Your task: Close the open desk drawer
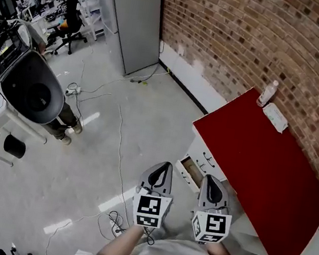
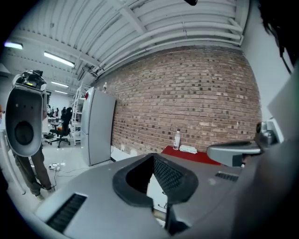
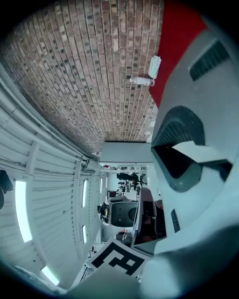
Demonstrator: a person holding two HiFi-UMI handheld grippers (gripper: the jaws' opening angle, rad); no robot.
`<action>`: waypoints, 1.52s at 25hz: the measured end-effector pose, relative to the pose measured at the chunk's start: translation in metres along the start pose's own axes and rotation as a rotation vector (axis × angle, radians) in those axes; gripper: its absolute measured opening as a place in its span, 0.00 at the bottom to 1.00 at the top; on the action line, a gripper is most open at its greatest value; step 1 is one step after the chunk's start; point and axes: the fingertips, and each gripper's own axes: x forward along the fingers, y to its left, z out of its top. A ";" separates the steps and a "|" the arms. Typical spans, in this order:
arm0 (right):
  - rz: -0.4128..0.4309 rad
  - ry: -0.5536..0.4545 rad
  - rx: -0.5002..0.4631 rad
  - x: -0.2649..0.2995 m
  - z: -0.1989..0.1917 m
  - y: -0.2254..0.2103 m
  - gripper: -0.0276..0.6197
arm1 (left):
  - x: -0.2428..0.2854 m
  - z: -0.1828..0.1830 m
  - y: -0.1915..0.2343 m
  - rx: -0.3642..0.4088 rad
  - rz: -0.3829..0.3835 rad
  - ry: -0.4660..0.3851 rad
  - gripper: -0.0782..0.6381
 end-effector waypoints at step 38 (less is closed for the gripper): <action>-0.060 0.144 0.074 0.138 -0.319 -0.081 0.04 | 0.179 -0.314 -0.007 -0.094 -0.127 0.121 0.12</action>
